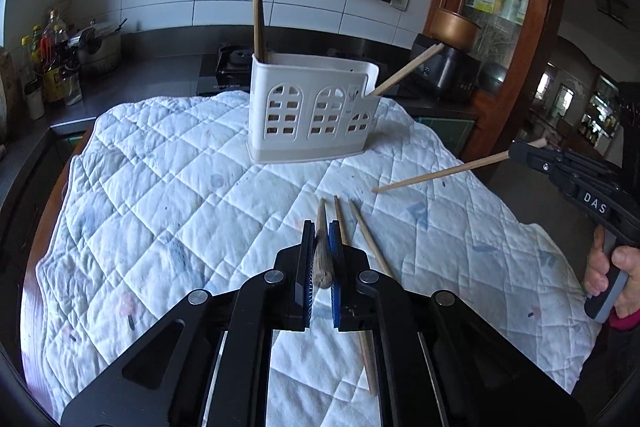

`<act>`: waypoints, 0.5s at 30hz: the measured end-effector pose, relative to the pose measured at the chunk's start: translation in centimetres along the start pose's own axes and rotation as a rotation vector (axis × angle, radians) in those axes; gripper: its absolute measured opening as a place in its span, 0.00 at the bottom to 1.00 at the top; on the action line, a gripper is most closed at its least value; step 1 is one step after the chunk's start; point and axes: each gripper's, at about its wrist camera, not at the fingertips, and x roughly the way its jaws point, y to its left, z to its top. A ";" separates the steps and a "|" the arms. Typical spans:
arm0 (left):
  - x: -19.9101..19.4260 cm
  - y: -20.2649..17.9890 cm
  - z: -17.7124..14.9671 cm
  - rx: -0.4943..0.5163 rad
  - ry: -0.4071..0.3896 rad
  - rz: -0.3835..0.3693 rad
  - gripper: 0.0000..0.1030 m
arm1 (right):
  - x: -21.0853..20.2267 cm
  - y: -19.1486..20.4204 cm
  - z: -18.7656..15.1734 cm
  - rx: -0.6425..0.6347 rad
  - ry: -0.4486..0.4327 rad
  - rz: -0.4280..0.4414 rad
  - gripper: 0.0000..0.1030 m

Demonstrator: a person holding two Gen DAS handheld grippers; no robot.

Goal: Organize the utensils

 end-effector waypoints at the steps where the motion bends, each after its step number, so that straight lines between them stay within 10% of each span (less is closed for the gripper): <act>1: -0.1 0.0 0.8 0.009 -0.007 -0.003 0.05 | 0.0 -0.1 0.9 -0.004 -0.002 0.001 0.06; 15: -0.6 -0.9 12.2 0.120 -0.103 -0.021 0.05 | 0.7 -2.6 15.1 -0.008 -0.105 -0.014 0.06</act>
